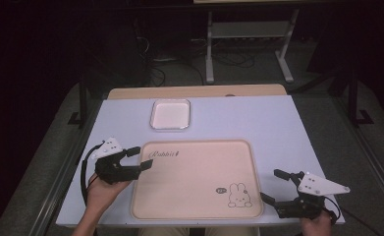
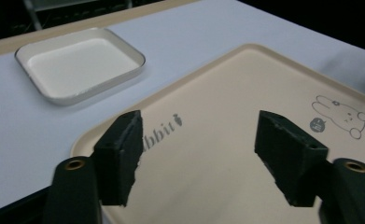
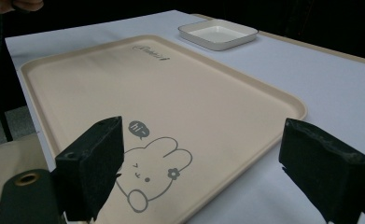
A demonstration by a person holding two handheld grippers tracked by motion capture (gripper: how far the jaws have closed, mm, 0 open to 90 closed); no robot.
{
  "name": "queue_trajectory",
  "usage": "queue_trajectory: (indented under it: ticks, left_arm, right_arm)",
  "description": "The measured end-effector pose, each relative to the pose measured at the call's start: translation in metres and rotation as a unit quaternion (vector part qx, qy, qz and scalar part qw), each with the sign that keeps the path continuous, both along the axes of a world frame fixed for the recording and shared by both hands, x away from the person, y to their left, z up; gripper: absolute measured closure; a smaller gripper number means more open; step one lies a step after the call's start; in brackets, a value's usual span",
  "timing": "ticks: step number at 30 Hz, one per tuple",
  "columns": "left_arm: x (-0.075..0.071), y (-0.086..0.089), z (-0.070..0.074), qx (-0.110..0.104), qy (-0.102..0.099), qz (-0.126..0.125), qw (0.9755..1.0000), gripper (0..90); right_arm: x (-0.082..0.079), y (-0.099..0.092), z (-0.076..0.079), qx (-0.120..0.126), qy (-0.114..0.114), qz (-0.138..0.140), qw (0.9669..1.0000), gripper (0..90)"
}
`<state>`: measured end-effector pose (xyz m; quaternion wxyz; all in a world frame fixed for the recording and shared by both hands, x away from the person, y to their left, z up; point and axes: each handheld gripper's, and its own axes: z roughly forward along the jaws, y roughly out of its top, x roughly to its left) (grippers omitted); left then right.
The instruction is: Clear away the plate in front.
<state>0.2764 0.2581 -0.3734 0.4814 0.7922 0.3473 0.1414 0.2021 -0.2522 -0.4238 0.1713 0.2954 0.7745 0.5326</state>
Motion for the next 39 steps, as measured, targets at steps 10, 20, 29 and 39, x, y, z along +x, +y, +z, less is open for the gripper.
queue_trajectory:
  ticks: [10, 20, 29, 39]
  left_arm:
    - [0.032, -0.01, 0.006, 0.004, 0.022, -0.006, 0.9997, 31.2]
    - [0.067, -0.017, 0.006, 0.034, 0.039, 0.014, 0.9986, 34.5]
    - [0.098, -0.021, 0.004, 0.048, 0.059, 0.035, 0.9965, 35.6]
    - [0.14, -0.021, -0.006, 0.06, 0.1, 0.085, 0.9895, 39.5]
  right_arm:
    - [0.0, 0.0, 0.0, 0.004, -0.003, 0.001, 1.0, 13.1]
    - [-0.001, -0.002, 0.001, 0.009, -0.006, 0.004, 0.9999, 13.1]
    - [-0.001, -0.002, 0.0, 0.013, -0.005, 0.002, 0.9999, 13.1]
    - [-0.001, -0.004, 0.001, 0.016, -0.009, 0.0, 0.9998, 13.1]
